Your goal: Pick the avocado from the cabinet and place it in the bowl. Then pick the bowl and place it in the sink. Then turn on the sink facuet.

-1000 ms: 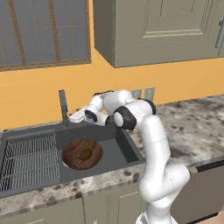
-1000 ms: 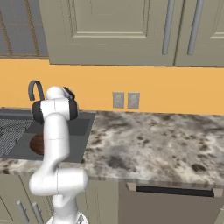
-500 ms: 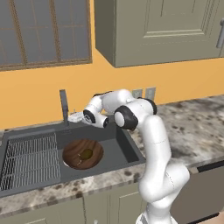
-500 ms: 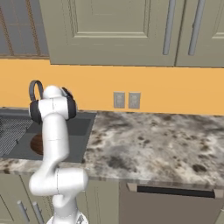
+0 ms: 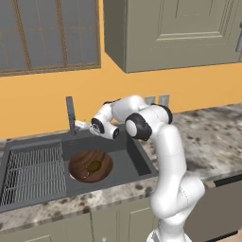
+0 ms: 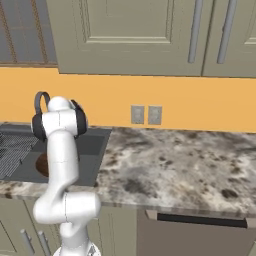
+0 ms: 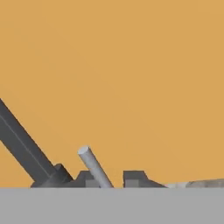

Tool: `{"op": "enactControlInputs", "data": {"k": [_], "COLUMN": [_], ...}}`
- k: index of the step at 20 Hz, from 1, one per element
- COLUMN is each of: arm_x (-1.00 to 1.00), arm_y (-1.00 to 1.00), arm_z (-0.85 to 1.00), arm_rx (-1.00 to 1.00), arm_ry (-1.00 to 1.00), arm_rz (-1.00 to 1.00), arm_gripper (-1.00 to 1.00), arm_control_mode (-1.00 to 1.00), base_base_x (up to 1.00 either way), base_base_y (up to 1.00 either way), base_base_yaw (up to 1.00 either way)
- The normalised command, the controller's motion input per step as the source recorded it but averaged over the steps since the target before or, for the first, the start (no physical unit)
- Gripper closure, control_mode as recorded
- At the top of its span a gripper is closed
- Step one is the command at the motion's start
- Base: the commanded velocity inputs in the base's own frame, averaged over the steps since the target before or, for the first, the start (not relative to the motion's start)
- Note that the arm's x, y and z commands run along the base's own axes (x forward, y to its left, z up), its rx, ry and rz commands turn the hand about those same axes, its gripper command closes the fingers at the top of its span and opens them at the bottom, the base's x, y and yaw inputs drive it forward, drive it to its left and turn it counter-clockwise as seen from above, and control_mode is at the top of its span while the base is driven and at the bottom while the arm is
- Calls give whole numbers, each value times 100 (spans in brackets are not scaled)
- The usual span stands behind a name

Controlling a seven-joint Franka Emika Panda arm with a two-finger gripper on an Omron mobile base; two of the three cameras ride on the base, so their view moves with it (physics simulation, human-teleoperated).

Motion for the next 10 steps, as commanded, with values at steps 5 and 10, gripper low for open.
{"op": "enactControlInputs", "data": {"k": [5, 10], "arm_x": [0, 0], "arm_y": [-100, -100], "arm_z": [0, 0], "arm_rx": [28, 26], "arm_ry": [25, 23], "arm_rz": [-6, -5], "arm_gripper": [100, 100], "arm_control_mode": [-100, -100], "base_base_x": [0, 0], "base_base_y": [0, 0], "base_base_yaw": [0, 0]}}
